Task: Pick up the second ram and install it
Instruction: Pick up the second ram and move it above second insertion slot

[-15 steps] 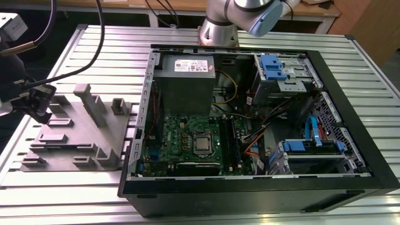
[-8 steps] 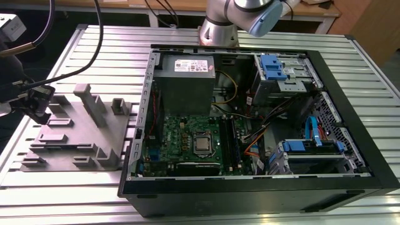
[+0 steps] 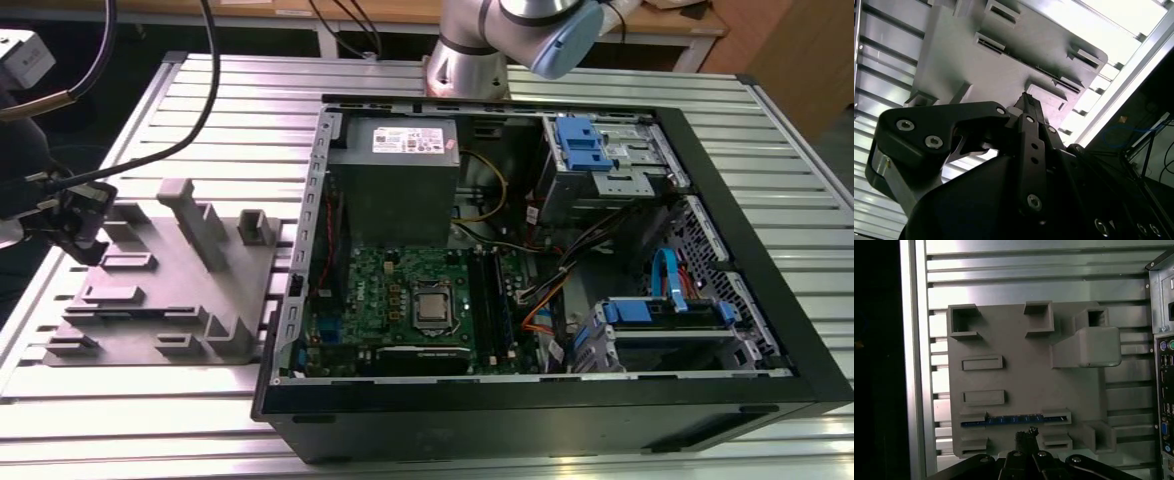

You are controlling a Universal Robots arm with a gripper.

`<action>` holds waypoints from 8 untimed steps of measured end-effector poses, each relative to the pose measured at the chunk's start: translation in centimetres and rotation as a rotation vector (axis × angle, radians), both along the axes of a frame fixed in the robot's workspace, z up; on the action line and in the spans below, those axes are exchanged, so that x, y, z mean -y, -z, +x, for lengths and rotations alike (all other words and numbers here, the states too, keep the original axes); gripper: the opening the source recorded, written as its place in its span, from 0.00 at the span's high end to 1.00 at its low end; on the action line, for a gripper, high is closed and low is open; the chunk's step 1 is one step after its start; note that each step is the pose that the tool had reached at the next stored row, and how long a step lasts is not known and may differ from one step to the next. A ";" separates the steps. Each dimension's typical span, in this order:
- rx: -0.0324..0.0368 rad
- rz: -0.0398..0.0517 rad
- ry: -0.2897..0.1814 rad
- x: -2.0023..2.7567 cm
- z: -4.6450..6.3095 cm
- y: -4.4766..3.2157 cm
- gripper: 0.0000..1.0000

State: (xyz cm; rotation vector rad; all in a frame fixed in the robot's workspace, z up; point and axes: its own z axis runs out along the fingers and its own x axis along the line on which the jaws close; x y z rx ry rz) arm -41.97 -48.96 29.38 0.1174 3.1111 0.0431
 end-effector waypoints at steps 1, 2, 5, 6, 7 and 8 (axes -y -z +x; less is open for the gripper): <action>0.0001 0.0000 -0.002 0.00 0.0 0.00 0.93; 0.0000 -0.0001 -0.006 0.00 0.0 0.00 0.93; 0.0000 -0.0033 -0.031 0.01 0.0 0.04 0.93; 0.0000 -0.0055 -0.043 0.02 0.0 0.07 0.93; -0.0001 -0.0076 -0.054 0.02 0.0 0.09 0.93; -0.0001 -0.0095 -0.065 0.01 0.0 0.12 0.93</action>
